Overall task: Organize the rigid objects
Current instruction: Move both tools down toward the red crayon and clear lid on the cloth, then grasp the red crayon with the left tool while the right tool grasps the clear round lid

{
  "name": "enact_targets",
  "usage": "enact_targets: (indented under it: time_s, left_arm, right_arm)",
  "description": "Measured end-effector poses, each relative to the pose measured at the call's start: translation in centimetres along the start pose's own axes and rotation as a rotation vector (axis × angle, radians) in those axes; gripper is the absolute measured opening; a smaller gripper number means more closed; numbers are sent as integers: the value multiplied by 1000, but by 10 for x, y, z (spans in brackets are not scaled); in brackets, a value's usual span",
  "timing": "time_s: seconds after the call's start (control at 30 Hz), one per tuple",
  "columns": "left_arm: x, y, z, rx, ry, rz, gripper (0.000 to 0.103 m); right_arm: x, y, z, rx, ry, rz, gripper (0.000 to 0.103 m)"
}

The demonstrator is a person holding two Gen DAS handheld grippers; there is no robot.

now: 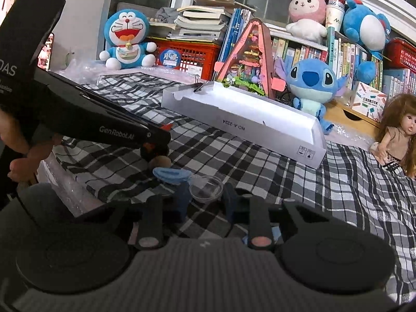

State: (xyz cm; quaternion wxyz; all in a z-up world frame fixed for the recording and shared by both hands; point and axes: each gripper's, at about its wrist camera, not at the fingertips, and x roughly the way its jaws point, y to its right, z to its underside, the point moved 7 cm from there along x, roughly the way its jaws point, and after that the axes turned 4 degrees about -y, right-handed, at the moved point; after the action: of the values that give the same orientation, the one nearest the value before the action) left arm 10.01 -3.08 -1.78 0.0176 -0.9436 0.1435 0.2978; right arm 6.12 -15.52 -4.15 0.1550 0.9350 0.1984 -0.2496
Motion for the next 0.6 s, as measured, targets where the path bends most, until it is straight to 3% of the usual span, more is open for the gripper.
enact_targets:
  time_s: [0.6]
  left_arm:
    - [-9,-9,-8,-11,30,-12,10]
  right_arm:
    - [-3,21,-8,80,18,51,33]
